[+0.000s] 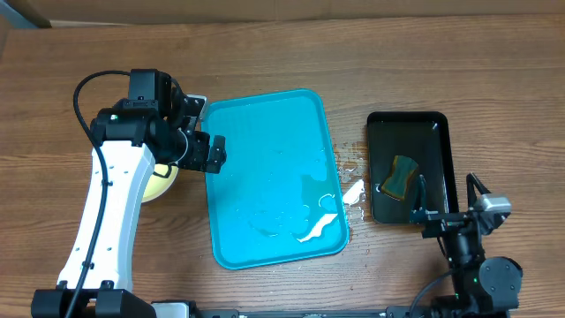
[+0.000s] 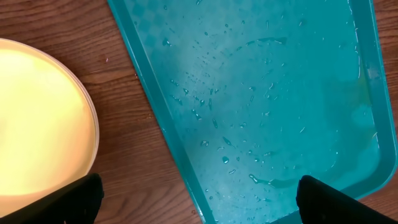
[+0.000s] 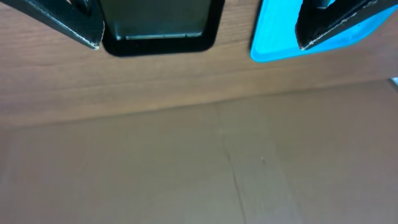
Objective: Clean dirty plates on tray and stack at the side
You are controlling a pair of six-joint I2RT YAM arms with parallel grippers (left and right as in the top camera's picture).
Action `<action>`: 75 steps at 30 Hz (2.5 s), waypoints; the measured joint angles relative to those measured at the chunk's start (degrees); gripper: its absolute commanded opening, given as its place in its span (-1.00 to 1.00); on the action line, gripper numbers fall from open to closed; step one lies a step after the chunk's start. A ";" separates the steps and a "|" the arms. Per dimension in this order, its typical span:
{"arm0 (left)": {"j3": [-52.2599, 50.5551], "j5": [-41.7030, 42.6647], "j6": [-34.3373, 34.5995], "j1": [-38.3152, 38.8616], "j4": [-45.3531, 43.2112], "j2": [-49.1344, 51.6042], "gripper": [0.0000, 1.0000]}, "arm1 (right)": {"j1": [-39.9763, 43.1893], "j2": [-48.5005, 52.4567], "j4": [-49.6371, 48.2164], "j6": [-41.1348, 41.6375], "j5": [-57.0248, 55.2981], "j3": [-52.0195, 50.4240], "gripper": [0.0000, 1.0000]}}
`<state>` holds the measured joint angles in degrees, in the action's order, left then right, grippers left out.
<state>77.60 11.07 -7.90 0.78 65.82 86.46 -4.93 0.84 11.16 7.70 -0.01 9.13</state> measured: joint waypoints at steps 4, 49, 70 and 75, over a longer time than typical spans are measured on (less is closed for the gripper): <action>0.02 0.02 0.00 0.00 0.00 0.00 0.99 | 0.02 -0.07 -8.63 -0.04 0.02 -5.09 1.00; 0.00 -0.94 0.00 4.13 1.05 -27.93 0.99 | 0.02 -0.15 -6.01 -0.26 -0.04 -8.09 1.00; -53.57 -3.85 9.53 4.00 -52.41 -75.47 1.00 | 0.00 -0.15 -6.01 -0.24 -0.04 -8.09 1.00; -61.92 -5.77 10.16 4.00 -56.89 -82.29 0.99 | 0.02 -0.15 -6.01 -0.28 -0.04 -8.09 1.00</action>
<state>15.68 5.30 2.26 4.78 8.93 4.16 -4.91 0.69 5.15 7.42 -0.05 1.04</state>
